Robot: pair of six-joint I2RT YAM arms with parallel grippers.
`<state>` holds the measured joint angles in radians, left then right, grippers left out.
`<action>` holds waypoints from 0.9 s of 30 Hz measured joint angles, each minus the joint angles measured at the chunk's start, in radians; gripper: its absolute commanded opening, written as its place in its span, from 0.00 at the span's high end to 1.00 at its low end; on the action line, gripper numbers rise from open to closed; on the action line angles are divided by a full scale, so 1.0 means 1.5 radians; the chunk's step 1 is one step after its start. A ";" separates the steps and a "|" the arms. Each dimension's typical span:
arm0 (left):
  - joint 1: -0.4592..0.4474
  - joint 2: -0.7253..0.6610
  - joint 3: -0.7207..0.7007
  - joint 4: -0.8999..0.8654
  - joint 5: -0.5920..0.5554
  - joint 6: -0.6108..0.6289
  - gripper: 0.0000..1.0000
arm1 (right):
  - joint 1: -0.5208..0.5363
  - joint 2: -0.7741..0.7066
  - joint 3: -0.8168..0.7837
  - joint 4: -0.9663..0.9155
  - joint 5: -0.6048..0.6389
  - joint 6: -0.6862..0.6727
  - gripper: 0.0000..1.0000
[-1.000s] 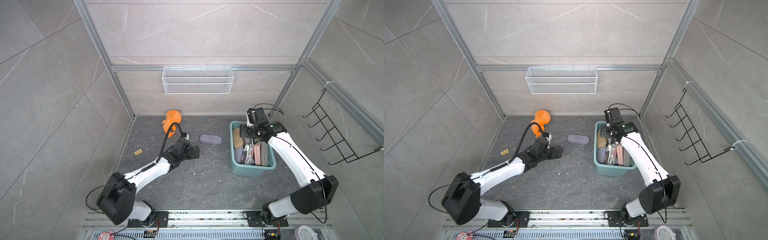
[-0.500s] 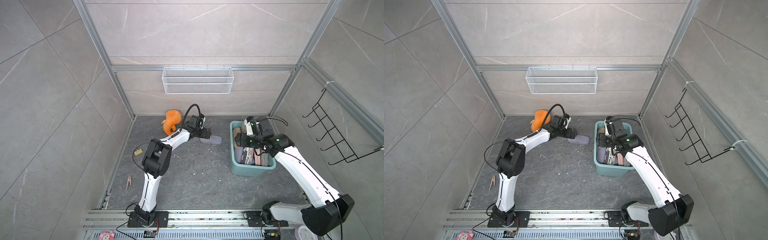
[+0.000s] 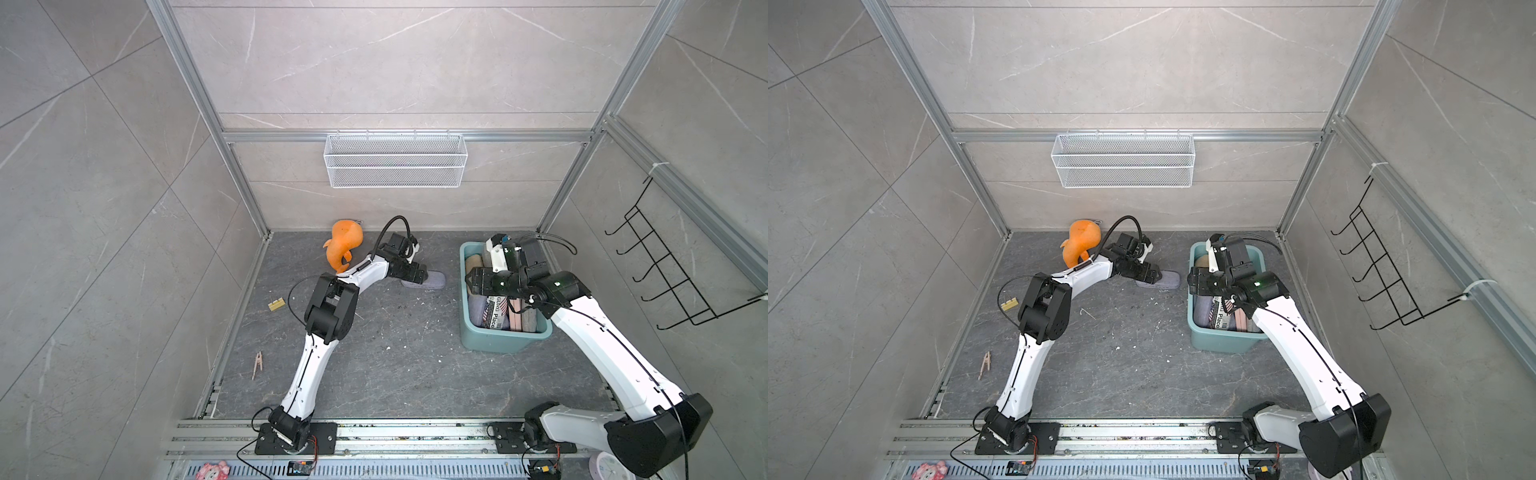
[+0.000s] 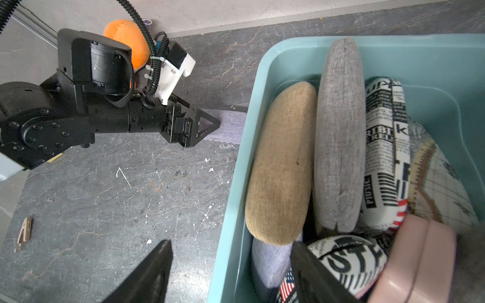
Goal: Put the glasses cases into the storage boxes
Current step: Pick up the glasses case at the center of the board.
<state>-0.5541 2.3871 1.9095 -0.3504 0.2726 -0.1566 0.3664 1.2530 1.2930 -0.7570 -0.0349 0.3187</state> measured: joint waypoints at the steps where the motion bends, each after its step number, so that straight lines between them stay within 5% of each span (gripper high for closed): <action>1: -0.001 -0.011 -0.019 0.012 0.001 -0.001 0.06 | 0.000 -0.006 -0.005 0.000 -0.003 0.000 0.26; 20: -0.083 -0.155 -0.234 0.026 -0.019 -0.038 0.06 | 0.000 -0.065 -0.057 -0.001 -0.010 0.000 0.23; 27: -0.101 -0.172 -0.201 -0.020 -0.091 -0.048 0.02 | 0.000 -0.071 -0.062 0.000 -0.010 0.000 0.19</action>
<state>-0.7063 2.1296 1.6077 -0.3805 0.1364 -0.2283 0.3664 1.1469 1.2003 -0.7574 -0.0494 0.3183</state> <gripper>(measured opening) 0.976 0.793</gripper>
